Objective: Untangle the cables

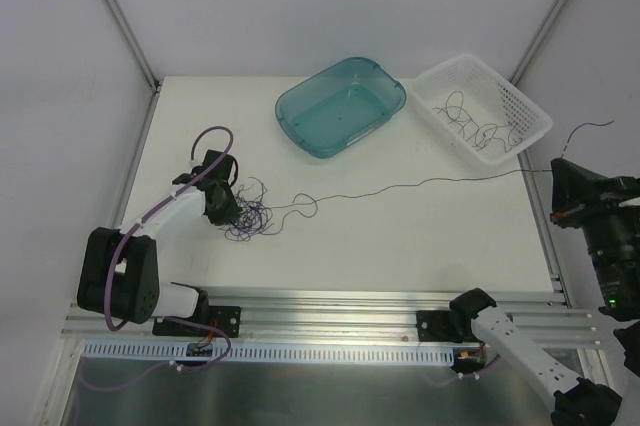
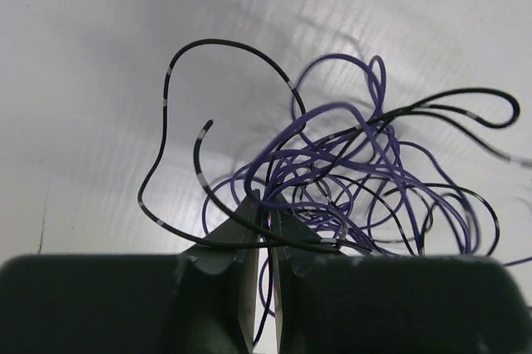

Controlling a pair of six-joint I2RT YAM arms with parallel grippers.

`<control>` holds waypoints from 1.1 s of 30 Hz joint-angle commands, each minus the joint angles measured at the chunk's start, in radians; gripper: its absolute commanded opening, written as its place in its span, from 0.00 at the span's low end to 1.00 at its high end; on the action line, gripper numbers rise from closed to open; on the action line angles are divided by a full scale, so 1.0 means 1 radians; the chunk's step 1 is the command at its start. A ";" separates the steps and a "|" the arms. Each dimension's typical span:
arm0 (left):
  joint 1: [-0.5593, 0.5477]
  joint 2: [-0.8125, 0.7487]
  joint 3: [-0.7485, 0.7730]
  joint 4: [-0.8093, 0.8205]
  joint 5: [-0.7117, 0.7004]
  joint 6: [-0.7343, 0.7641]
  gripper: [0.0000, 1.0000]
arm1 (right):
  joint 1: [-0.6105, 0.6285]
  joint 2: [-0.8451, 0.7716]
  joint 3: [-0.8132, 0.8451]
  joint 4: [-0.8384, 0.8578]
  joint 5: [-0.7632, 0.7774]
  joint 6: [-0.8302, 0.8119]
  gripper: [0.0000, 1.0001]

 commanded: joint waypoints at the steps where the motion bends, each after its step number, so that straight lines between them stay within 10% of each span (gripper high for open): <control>1: 0.020 0.016 0.000 -0.022 -0.075 -0.068 0.08 | 0.023 -0.002 0.019 0.031 0.112 -0.026 0.01; 10: 0.025 -0.040 0.035 -0.021 0.046 0.037 0.04 | 0.029 0.072 -0.447 -0.093 0.103 0.277 0.01; 15: 0.001 -0.097 0.029 -0.021 0.156 0.134 0.01 | -0.026 0.230 -0.693 -0.092 -0.056 0.403 0.43; 20: -0.058 -0.122 0.028 -0.022 0.182 0.186 0.01 | 0.027 0.371 -0.687 0.016 -0.282 0.215 0.68; 26: -0.128 -0.086 0.034 -0.021 0.175 0.183 0.01 | 0.135 0.550 -0.591 0.155 -0.443 0.081 0.72; 33: -0.162 -0.105 0.015 -0.022 0.186 0.134 0.01 | 0.219 0.784 -0.512 0.419 -0.414 0.285 0.76</control>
